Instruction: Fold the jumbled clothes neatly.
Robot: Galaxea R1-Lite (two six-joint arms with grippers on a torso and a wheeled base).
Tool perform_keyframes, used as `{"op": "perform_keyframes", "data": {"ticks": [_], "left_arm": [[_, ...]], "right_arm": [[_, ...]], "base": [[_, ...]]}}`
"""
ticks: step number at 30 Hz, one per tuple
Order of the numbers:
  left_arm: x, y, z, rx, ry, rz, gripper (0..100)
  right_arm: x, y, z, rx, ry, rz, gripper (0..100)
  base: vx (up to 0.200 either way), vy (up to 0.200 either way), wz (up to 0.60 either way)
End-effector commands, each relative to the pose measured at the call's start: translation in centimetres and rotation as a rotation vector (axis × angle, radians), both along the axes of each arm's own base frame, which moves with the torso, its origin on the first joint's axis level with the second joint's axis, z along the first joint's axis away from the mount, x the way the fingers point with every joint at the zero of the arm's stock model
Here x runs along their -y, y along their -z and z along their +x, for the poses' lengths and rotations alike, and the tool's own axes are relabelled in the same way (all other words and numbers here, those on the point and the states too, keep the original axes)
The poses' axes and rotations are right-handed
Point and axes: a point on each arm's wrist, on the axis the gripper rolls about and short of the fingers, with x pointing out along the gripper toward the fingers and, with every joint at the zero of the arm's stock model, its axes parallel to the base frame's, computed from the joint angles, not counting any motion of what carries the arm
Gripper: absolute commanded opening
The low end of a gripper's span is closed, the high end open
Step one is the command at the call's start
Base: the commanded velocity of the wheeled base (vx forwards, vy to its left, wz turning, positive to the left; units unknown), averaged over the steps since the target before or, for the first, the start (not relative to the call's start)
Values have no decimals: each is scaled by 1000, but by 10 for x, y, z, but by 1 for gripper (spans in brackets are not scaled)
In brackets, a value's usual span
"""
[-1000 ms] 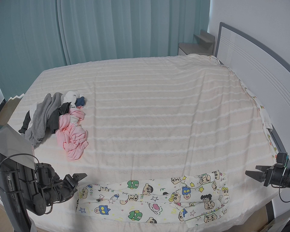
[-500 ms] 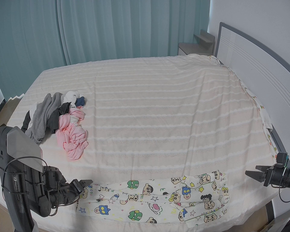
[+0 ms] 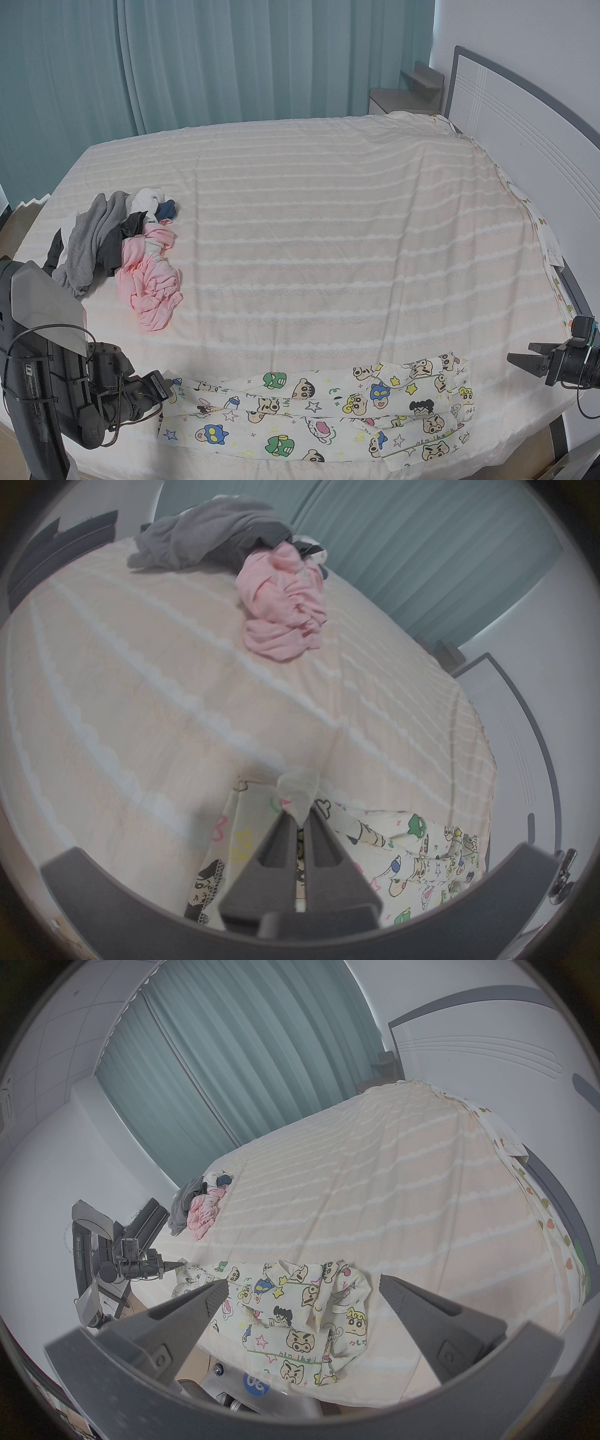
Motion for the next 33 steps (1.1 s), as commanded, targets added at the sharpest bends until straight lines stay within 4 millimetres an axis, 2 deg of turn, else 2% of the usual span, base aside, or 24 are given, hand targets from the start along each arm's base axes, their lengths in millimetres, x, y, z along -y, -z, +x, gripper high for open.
{"op": "perform_keyframes", "data": {"ticks": [1,5,13,17,28,33], "left_arm": [[1,-27,1,133,22,16,0],[11,-44,0,216,86,28,0],[31,-50,-7,277,263,140,0],[29,-46,-19,261,371,245,0],[22,-34,-23,169,421,336,0],[15,-14,-22,65,438,377,0]], "right_arm": [[0,1,0,-7,0,2,100],[1,1,1,-8,3,4,100],[1,1,1,-9,6,4,100],[2,2,0,-12,12,5,100],[2,2,1,-13,12,6,100],[2,4,0,-28,11,12,100]], "base": [[0,0,0],[0,0,0],[0,0,0],[0,0,0],[0,0,0],[0,0,0]]}}
